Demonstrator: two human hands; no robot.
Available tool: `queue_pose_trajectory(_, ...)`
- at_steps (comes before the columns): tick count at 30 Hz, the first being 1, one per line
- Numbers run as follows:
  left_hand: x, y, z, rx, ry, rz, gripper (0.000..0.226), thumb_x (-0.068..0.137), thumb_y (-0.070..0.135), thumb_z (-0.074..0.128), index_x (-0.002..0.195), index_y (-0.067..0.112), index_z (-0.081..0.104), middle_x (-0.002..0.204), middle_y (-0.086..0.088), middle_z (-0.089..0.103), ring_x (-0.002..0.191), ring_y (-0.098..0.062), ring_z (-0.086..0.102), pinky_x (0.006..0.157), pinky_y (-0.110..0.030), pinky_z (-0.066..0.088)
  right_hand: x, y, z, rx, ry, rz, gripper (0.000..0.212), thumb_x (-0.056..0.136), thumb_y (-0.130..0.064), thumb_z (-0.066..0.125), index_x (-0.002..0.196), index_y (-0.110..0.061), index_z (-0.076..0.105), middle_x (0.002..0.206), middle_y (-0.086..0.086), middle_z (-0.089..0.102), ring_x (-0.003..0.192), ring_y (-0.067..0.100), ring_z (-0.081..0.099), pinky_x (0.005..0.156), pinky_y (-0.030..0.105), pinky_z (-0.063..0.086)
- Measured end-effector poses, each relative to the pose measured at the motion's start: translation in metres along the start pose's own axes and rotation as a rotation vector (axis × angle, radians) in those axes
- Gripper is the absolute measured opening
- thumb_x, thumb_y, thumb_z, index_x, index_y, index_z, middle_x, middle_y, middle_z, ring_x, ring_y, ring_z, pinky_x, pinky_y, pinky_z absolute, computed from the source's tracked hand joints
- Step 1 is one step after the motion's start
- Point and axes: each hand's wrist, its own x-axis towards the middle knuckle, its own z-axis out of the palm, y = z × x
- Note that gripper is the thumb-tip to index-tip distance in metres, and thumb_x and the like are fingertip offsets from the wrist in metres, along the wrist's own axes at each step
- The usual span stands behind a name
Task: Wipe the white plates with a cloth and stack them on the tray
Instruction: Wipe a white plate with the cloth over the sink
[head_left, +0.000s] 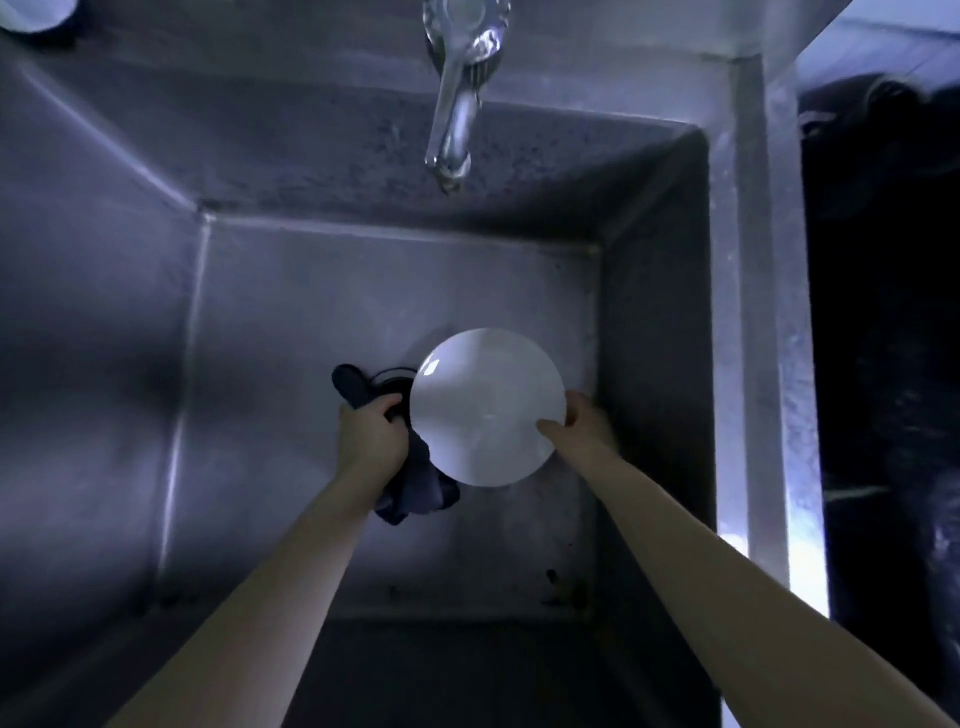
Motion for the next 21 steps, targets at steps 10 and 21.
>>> queue_pose_trajectory(10, 0.013, 0.000, 0.019, 0.189, -0.039, 0.053, 0.029, 0.090, 0.006, 0.052, 0.116, 0.014, 0.064, 0.133, -0.020, 0.040, 0.083, -0.029, 0.049, 0.071, -0.031, 0.035, 0.011, 0.008, 0.015, -0.029, 0.112, -0.012, 0.037, 0.095, -0.006, 0.051, 0.131, -0.009, 0.061, 0.132, 0.015, 0.060, 0.114, 0.031, 0.060, 0.097, 0.038, 0.051)
queue_pose_trajectory(21, 0.001, 0.000, -0.001, -0.152, -0.017, 0.012, 0.033, 0.082, 0.002, 0.063, 0.092, 0.033, 0.067, 0.113, 0.003, 0.054, 0.104, -0.025, 0.057, 0.078, -0.030, 0.048, -0.002, 0.008, 0.008, 0.220, 0.170, -0.001, 0.043, 0.091, -0.015, 0.070, 0.131, -0.009, 0.057, 0.123, 0.010, 0.065, 0.104, 0.027, 0.061, 0.086, 0.036, 0.050)
